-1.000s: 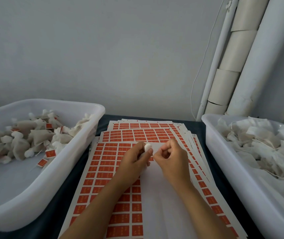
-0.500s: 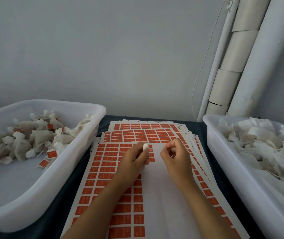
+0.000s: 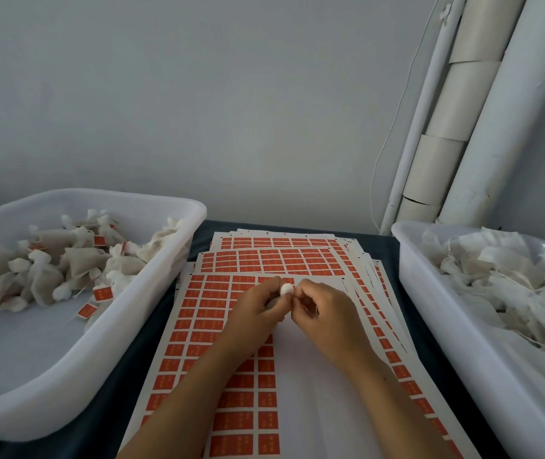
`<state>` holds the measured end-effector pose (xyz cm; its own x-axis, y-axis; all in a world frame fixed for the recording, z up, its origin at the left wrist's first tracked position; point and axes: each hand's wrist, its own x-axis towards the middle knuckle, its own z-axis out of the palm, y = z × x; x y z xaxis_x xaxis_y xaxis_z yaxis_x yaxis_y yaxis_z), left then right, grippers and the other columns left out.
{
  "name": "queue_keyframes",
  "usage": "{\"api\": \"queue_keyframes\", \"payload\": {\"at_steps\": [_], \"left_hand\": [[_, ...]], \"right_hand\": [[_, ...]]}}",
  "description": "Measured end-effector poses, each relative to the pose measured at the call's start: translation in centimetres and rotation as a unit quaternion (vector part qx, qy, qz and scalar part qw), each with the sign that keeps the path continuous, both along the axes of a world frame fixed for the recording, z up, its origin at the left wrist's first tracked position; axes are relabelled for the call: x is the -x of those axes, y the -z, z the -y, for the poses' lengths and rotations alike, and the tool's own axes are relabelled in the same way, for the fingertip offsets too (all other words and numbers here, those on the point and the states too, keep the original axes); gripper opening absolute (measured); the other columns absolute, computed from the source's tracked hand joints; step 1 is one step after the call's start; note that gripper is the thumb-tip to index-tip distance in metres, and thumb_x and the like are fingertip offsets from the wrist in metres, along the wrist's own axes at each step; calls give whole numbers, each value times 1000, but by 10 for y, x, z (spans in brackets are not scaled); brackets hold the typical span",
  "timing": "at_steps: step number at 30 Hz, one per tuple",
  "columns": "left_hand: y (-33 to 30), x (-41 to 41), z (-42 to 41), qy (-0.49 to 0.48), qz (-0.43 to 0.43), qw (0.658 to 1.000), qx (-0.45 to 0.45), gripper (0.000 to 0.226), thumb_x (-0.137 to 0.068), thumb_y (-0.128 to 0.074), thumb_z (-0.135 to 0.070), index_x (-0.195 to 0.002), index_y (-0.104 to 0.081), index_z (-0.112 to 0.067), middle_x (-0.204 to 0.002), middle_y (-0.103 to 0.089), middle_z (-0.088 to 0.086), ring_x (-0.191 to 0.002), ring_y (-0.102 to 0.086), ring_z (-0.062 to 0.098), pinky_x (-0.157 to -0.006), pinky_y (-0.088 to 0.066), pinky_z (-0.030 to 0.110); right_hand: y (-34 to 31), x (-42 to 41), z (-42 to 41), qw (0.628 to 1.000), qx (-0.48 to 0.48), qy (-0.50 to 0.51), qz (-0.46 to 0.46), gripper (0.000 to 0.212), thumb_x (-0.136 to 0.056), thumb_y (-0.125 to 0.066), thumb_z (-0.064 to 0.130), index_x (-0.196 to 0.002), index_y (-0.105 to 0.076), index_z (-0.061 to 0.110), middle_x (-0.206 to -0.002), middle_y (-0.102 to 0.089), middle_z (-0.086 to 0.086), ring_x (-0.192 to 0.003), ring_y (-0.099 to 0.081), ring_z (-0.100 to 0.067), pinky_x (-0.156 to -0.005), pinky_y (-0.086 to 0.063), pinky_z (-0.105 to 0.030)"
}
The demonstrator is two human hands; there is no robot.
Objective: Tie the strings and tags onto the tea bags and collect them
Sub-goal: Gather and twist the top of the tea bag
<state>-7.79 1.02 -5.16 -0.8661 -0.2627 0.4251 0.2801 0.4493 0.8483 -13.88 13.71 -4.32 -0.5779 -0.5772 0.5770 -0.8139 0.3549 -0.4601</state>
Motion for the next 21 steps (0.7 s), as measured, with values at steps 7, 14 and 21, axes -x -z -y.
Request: {"api": "queue_keyframes", "payload": {"at_steps": [7,14,21], "left_hand": [[1,4,-6,-27,-5,1000,15,28,-97,-46,-19,-76,-61,-11,-61,-55,-4,-56,-48,2,-55,-40,13],[1,3,-4,-70,9,998,-6,31,-97,-45,-19,-67,-49,-21,-59,-49,-4,-53,-42,4,-56,-38,19],[0,7,3,-133,35,985,-105,31,-99,-43,-23,-70,-53,-17,-63,-53,-1,-56,-48,9,-53,-42,13]], "right_hand": [[1,-2,4,998,25,61,-17,15,-83,-67,28,-76,-55,22,-71,-61,12,-54,-52,-4,-58,-38,-4],[2,5,2,996,6,21,91,16,-87,-63,25,-75,-52,28,-70,-53,22,-64,-58,-4,-61,-43,-1],[-10,17,4,981,-144,85,98,14,-90,-59,28,-103,-60,22,-113,-61,4,-94,-57,-9,-83,-38,-10]]}}
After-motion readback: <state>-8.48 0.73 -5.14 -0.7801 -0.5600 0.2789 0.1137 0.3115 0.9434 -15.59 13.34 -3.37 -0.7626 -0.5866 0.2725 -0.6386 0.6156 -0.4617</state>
